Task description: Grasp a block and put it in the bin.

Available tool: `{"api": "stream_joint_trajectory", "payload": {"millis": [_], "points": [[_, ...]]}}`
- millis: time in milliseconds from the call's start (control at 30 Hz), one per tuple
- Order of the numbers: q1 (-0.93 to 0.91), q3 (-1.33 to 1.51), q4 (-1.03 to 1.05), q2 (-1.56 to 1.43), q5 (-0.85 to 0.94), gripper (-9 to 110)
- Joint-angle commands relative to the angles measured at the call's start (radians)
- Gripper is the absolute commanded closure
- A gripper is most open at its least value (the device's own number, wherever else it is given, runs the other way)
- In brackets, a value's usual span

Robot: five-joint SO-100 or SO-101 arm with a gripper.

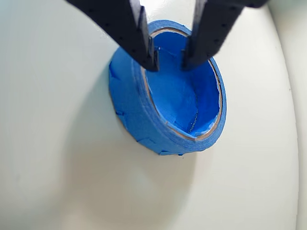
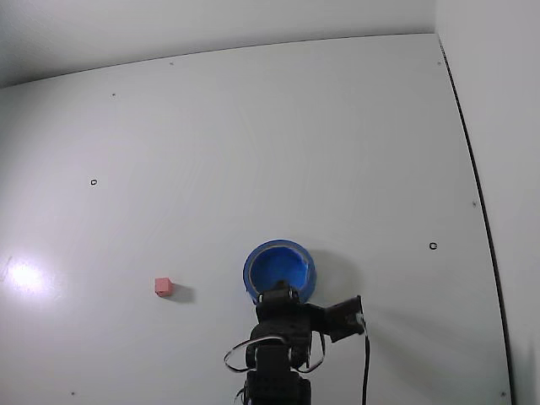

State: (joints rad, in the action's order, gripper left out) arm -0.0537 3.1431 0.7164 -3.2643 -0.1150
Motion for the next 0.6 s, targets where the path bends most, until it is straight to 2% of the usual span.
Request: {"api": "stream_joint_trajectory", "payload": {"millis": [0, 133, 267, 567], "points": [[0.009, -0.103, -0.008, -0.002, 0.247, 82], [0.06, -0.16, -0.006, 0.003, 0.474, 76], [0.181, -0.21, 0.005, 0.025, 0.618, 76], [0.555, -0.42, 0.201, 0.267, 0.606, 76]]}}
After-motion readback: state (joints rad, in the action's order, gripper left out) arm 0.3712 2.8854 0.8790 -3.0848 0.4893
